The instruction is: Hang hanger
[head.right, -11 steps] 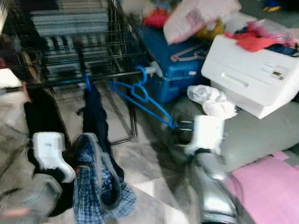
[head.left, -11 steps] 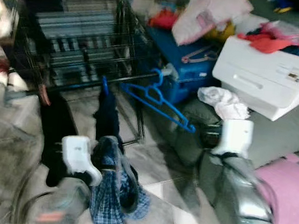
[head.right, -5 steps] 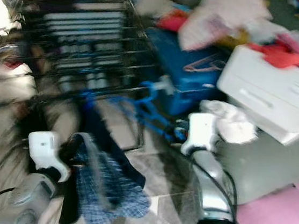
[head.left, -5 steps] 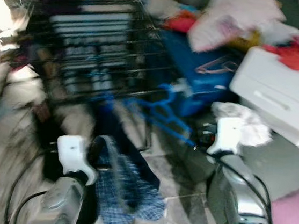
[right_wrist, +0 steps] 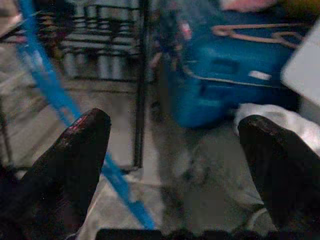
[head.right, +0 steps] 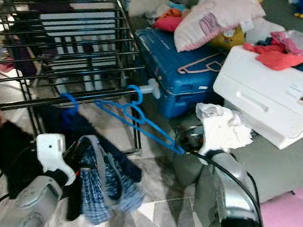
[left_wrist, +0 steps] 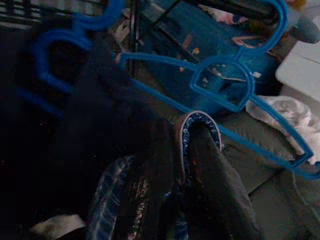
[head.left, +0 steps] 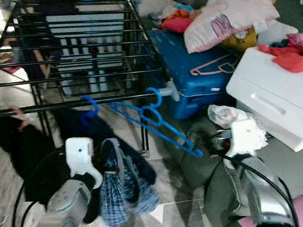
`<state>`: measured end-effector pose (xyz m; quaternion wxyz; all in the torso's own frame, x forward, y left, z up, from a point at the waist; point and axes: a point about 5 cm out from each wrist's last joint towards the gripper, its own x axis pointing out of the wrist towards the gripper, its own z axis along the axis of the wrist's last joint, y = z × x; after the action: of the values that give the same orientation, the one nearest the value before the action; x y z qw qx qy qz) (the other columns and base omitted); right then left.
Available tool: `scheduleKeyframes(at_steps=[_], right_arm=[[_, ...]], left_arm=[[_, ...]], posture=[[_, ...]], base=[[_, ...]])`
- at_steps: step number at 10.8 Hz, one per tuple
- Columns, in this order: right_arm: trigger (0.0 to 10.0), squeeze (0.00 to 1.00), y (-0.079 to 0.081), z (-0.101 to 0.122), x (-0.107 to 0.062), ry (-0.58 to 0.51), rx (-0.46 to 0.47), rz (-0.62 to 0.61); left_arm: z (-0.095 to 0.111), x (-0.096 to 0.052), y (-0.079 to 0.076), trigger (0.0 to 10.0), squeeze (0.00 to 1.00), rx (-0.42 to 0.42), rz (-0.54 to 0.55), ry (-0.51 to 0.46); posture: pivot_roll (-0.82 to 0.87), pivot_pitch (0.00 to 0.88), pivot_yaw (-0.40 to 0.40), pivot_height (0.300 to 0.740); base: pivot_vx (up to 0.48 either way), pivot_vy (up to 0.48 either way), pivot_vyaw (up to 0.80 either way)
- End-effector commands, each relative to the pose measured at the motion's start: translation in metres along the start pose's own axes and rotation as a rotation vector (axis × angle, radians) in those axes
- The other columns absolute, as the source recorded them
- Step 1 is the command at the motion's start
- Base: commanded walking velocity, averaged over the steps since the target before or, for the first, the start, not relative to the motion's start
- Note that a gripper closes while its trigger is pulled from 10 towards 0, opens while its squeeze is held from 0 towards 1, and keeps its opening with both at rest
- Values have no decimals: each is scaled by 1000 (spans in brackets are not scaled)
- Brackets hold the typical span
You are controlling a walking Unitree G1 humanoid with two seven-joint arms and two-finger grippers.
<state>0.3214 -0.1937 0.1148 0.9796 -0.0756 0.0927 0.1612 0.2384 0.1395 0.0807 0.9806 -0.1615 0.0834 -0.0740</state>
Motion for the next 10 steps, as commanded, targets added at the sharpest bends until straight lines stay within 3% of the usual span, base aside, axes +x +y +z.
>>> scheduleKeyframes(at_steps=[1, 4, 6, 8, 10], right_arm=[[10000, 0, -7, 4, 2, 4, -32, 35], [10000, 0, -21, 12, 13, 36, -75, 189], [10000, 0, -14, 19, 22, 24, -78, 313], [10000, 0, 4, 22, 35, 31, -85, 441], [10000, 0, 10, 22, 44, 48, -100, 450]], left_arm=[[6, -2, 1, 10000, 0, 14, 6, -15], [7, -5, 4, 10000, 0, 31, 10, 2], [8, -8, 8, 10000, 0, 48, 15, 13], [11, -10, 12, 10000, 0, 66, 27, 19], [12, -12, 13, 10000, 0, 70, 37, 21]], posture=[[-72, 30, 48, 740], [-47, 41, 56, 740], [-30, 43, 65, 740], [-6, 45, 67, 740], [2, 57, 62, 740]], base=[[0, 0, 0], [0, 0, 0], [0, 0, 0], [0, 0, 0], [0, 0, 0]])
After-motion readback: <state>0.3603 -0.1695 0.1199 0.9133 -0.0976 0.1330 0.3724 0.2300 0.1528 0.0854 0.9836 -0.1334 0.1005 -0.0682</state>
